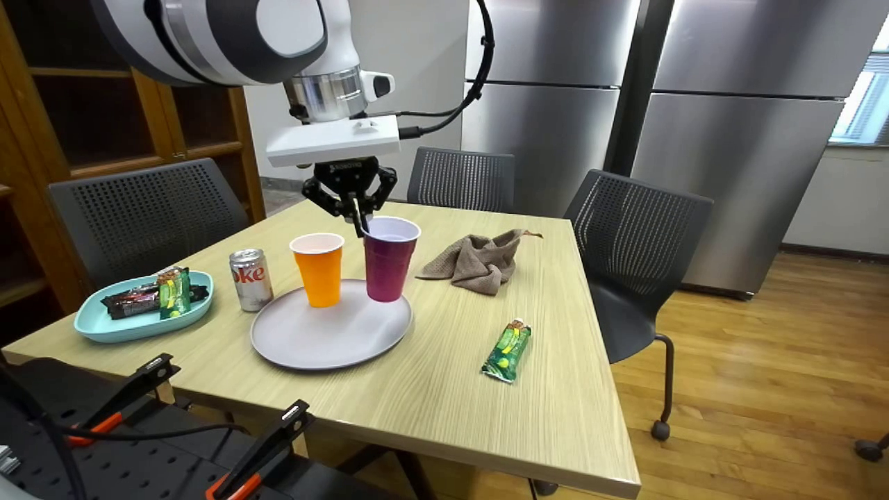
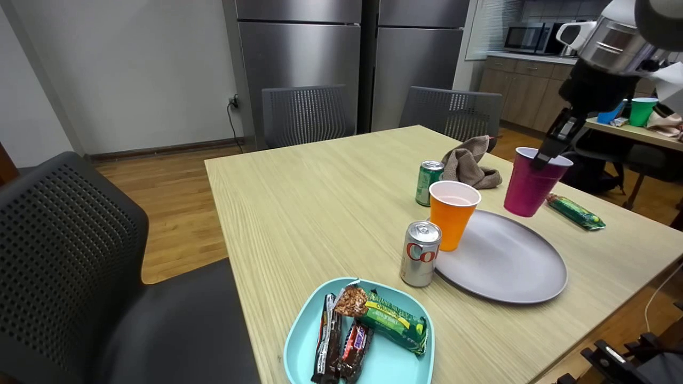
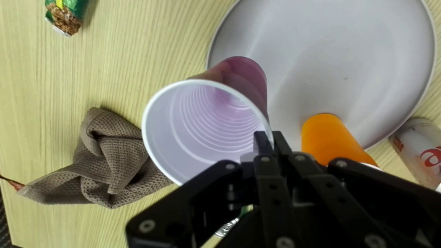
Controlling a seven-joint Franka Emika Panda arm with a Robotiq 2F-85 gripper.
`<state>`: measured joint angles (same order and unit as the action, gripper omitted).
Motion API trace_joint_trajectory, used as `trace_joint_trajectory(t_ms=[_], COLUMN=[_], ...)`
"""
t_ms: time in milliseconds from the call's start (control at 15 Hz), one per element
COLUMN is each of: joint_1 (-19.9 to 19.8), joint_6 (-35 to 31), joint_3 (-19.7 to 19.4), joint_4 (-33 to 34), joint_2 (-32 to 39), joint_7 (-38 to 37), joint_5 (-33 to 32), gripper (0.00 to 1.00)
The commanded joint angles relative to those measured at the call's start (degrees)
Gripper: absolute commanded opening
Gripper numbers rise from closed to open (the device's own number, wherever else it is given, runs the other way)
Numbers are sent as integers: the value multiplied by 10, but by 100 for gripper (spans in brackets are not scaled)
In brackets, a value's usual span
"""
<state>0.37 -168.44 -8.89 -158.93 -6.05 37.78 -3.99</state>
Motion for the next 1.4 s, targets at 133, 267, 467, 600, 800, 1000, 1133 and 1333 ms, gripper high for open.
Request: trace_joint_trajectory(t_ms=[133, 267, 467, 600, 800, 1000, 1133, 1333], joint_1=[-6, -8, -10, -13, -18, -19, -20, -21], joint_6=[-35, -44, -51, -56, -68, -77, -81, -87], joint_3=[16, 19, 23, 25, 26, 29, 30, 33], joint_4=[0, 0, 0, 0, 0, 0, 0, 0], joint_2=[29, 37, 50, 57, 70, 82, 88, 95], joint_7=[-1, -1, -3, -4, -13, -13, -14, -15], joint_5=[-31, -38, -51, -63, -96, -108, -111, -109], gripper=[1, 1, 1, 1, 1, 1, 1, 1])
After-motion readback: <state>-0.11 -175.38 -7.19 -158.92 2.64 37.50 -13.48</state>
